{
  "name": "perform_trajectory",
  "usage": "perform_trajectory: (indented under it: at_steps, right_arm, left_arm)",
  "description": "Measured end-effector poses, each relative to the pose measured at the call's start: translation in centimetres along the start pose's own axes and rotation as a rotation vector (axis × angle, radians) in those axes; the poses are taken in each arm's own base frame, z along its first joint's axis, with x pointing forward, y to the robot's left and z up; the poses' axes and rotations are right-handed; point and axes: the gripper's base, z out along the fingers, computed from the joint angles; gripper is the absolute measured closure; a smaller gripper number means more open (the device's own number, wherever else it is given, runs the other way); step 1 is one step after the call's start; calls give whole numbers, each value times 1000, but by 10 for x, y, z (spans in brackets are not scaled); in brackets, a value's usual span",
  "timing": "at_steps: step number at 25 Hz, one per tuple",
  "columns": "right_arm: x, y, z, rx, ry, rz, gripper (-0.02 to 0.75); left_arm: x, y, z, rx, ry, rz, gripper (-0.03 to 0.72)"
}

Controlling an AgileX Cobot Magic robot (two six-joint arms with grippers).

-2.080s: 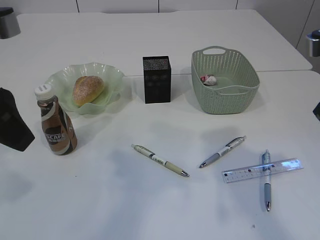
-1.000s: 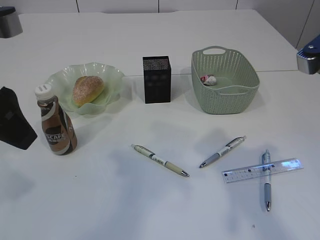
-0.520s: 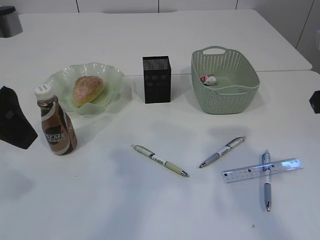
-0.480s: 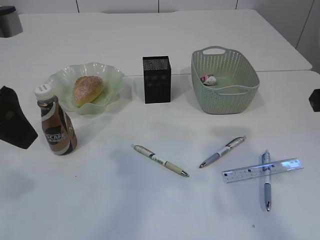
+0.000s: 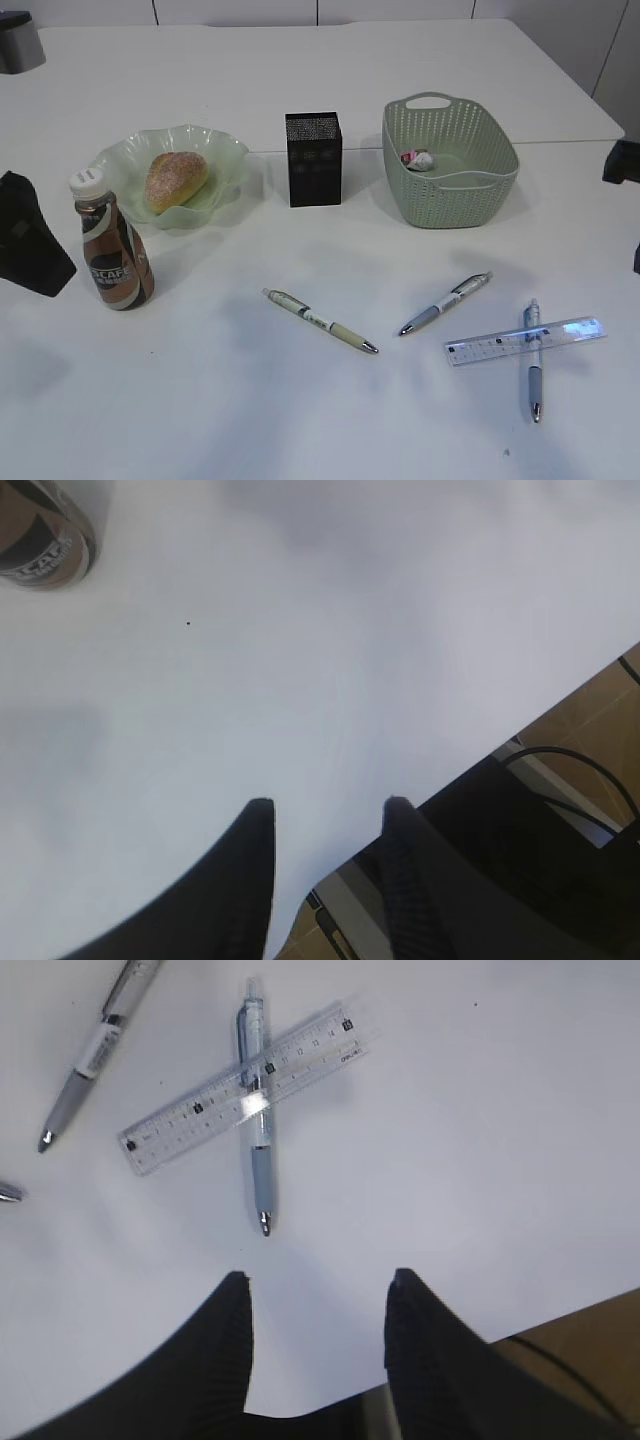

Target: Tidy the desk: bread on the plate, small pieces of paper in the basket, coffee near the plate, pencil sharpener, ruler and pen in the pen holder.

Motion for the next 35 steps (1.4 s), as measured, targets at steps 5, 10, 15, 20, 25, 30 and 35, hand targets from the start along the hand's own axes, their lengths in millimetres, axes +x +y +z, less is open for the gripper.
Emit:
perform_trajectory:
  at_steps: [5, 10, 15, 20, 25, 30, 35]
  right_arm:
    - [0, 0, 0, -3, 1, 422, 384]
    - [0, 1, 0, -9, -2, 673, 384]
    - [-4, 1, 5, 6, -12, 768, 384]
    - [-13, 14, 25, -6, 18, 790, 387]
    - [-22, 22, 38, -50, -5, 882, 419]
    - [-28, 26, 53, -24, -5, 914, 427]
    - [-33, 25, 72, 67, -22, 879, 433]
  left_arm:
    - [0, -1, 0, 6, 0, -3, 438]
    - [0, -2, 0, 25, -1, -10, 438]
    - [0, -2, 0, 27, -1, -11, 439]
    - [0, -2, 0, 27, -1, -11, 438]
    - [0, -2, 0, 27, -1, -11, 438]
    - [0, -2, 0, 27, -1, -11, 439]
    - [0, -3, 0, 28, -1, -12, 440]
